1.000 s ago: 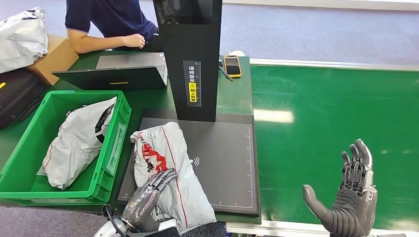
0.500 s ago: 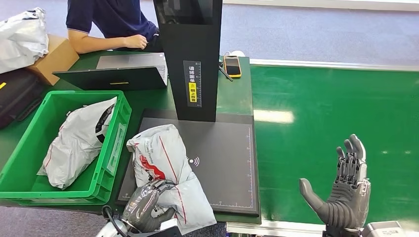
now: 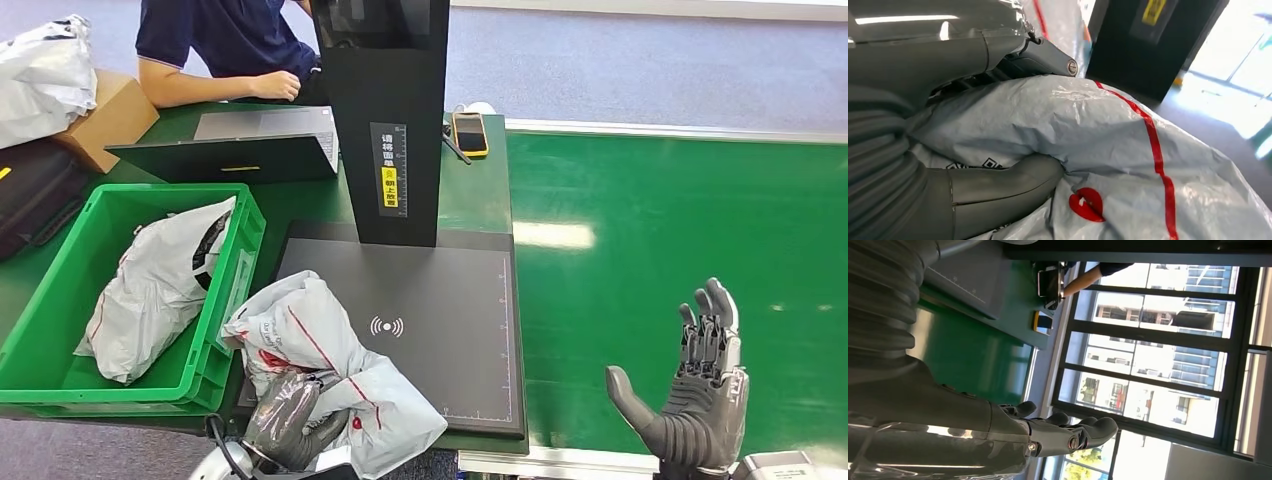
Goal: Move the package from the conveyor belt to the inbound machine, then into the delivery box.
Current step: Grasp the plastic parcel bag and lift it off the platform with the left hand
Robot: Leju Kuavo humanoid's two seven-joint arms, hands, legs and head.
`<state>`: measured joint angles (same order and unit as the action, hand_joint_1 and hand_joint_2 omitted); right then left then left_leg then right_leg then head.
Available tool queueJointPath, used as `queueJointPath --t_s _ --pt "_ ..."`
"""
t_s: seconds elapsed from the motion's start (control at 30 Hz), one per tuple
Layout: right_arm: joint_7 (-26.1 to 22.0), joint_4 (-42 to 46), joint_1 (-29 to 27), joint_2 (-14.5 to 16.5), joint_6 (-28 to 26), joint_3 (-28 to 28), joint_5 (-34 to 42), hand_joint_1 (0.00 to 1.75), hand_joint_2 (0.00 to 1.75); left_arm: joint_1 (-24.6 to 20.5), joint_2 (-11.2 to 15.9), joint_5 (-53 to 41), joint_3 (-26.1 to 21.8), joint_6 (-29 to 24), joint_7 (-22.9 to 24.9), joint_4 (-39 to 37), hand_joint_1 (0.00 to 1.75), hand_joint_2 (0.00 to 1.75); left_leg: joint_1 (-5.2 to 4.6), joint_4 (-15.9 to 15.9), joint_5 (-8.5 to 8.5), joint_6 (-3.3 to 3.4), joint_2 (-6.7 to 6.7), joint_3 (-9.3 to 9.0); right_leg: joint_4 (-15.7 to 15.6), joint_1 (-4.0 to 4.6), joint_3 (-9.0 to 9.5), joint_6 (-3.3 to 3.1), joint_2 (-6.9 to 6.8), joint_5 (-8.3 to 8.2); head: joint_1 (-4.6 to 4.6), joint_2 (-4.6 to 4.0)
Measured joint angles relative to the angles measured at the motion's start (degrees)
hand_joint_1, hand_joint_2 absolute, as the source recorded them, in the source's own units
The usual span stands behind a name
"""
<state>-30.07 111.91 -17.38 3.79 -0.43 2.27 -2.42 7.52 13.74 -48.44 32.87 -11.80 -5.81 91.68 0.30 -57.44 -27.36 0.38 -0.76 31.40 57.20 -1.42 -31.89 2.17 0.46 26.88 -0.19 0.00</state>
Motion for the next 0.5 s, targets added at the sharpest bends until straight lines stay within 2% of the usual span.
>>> queueJointPath --t_s 0.17,0.33,0.5 --pt "0.29 0.04 -0.29 0.02 -0.3 0.0 -0.71 0.0 1.75 0.95 -1.71 0.61 -2.26 -11.14 -7.39 3.89 1.75 1.75 0.0 0.0 0.0 0.0 0.0 0.02 0.0 0.0 0.0 0.0 0.0 0.0 0.01 0.0" --pt "0.7 -0.01 -0.17 0.02 -0.22 0.1 -0.83 0.0 1.75 1.34 -2.85 5.07 -5.71 -19.91 -15.04 9.28 1.75 1.75 0.0 0.0 0.0 0.0 -0.01 0.01 0.0 0.01 0.0 0.0 0.0 0.0 0.0 0.0" --pt "0.82 -0.48 0.54 -0.01 0.07 0.22 -0.26 0.0 1.75 0.83 -3.26 7.93 -8.44 -24.45 -18.68 13.96 1.75 1.75 0.02 0.0 0.01 -0.01 -0.01 0.0 0.01 0.03 0.01 0.0 0.0 -0.01 0.0 0.0"
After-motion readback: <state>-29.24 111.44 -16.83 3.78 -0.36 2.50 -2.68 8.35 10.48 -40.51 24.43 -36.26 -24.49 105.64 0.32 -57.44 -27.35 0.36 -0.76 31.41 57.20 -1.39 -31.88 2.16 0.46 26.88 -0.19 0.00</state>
